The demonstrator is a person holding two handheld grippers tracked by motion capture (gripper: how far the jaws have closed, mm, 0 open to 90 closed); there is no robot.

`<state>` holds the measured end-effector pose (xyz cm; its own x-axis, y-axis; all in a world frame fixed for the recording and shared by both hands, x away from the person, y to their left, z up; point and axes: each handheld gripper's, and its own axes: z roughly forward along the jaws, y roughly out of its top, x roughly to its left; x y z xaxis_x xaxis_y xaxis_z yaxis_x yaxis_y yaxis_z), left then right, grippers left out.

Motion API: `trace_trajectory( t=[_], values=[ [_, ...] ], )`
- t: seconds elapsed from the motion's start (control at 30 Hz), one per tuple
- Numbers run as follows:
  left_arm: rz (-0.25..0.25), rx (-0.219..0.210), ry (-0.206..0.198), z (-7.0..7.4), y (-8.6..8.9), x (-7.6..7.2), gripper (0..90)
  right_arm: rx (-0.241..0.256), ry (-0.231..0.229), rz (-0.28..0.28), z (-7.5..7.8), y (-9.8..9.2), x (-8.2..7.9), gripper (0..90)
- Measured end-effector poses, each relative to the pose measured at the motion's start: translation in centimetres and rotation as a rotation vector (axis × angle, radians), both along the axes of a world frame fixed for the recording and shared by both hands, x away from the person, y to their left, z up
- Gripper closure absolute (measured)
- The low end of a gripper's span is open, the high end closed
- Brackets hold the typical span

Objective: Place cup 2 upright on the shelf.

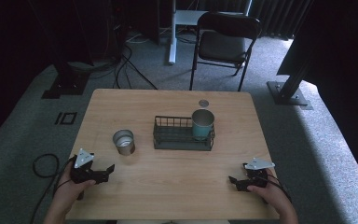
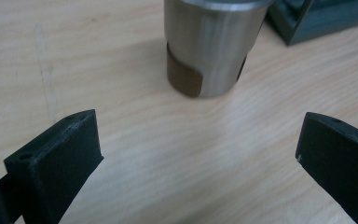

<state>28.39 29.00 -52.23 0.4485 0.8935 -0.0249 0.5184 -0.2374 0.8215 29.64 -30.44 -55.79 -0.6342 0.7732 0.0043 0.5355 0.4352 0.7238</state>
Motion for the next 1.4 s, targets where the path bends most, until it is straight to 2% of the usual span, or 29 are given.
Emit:
trace_trajectory(
  t=[0.53,0.8,0.93,1.4],
  values=[
    [0.006,-0.025,-0.059,1.0,-1.2,1.7,0.5,0.0,0.0,0.0,0.0,0.0,0.0,11.7],
    [0.008,-0.018,-0.064,1.0,-1.6,2.6,0.5,0.001,0.001,0.0,0.0,0.0,0.0,11.7],
    [0.005,-0.028,-0.067,1.0,-1.8,3.2,0.5,0.001,0.001,-0.001,0.0,0.0,0.0,11.6],
    [-0.009,-0.021,-0.083,1.7,-2.8,5.0,0.6,0.0,0.001,-0.001,0.0,0.0,0.0,11.7]
  ],
)
